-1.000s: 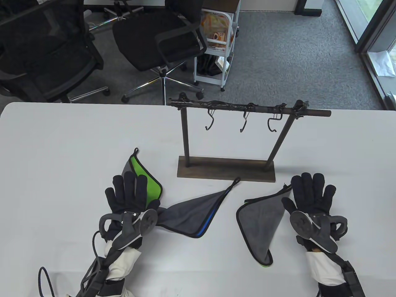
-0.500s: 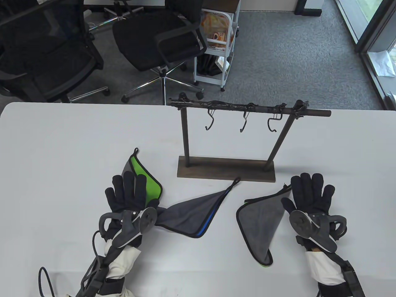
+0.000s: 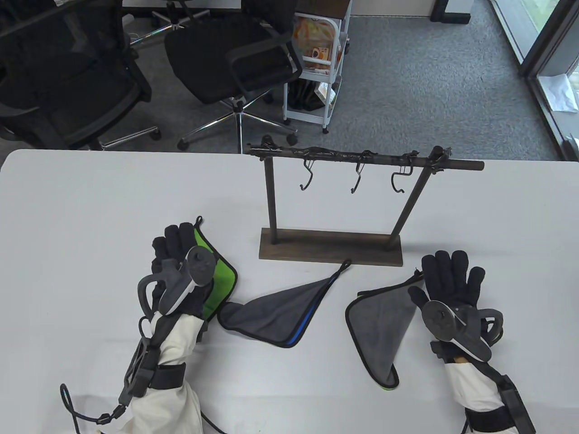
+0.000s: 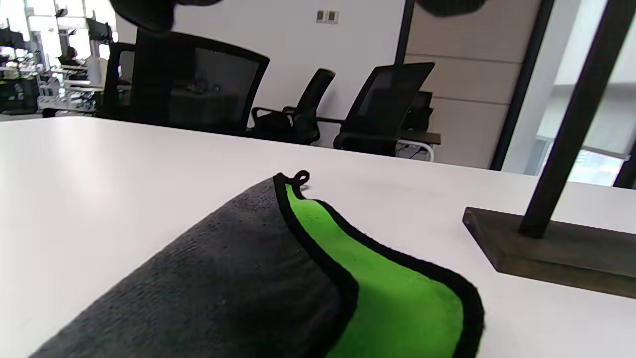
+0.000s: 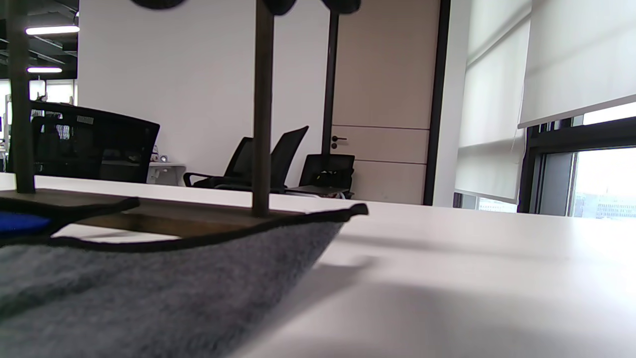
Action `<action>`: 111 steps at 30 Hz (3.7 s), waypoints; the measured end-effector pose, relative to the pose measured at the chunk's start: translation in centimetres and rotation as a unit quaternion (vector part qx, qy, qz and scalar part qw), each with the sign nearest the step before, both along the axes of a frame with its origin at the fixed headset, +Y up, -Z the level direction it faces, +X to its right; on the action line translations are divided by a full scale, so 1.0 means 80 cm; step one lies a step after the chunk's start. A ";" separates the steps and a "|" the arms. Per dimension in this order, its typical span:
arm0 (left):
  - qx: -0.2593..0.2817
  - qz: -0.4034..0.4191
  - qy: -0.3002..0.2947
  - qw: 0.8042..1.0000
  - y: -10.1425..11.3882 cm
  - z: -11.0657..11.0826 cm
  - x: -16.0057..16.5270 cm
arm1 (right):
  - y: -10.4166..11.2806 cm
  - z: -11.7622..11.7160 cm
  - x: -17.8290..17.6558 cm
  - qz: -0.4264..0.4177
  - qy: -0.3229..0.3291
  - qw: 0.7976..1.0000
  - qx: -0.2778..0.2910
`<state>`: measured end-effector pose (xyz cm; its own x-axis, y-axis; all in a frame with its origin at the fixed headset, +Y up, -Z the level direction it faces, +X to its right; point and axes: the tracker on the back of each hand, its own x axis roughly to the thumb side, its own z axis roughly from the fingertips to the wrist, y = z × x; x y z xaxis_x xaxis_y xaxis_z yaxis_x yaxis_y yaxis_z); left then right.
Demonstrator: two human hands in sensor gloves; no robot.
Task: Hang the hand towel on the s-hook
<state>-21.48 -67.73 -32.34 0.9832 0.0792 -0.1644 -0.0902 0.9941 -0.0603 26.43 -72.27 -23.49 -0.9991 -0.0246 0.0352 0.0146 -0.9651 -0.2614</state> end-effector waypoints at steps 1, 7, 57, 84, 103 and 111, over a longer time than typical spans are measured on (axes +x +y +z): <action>0.000 0.000 0.014 1.000 0.003 -0.007 0.002 | 0.000 0.000 0.000 0.002 -0.001 1.000 -0.001; -0.018 0.013 0.068 0.997 0.005 -0.037 0.006 | 0.001 0.000 0.002 -0.005 -0.001 1.000 -0.001; 0.067 0.132 0.068 0.987 -0.049 -0.050 -0.021 | -0.019 -0.005 -0.014 -0.008 0.039 0.999 -0.035; 0.083 0.539 -0.237 0.804 0.084 0.005 0.066 | -0.022 -0.004 -0.014 -0.011 0.042 0.998 -0.035; -0.040 0.661 -0.238 0.711 0.029 -0.044 0.102 | -0.022 -0.003 -0.009 -0.019 0.043 0.998 -0.037; -0.051 0.696 -0.227 0.679 0.016 -0.049 0.102 | -0.022 -0.003 -0.009 -0.019 0.043 0.998 -0.037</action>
<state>-13.30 -66.43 -36.29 -0.0812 0.9951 0.0558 -0.8879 -0.0468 -0.4577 25.68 -74.05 -23.76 -0.9924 0.0186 0.1218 -0.0414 -0.9814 -0.1873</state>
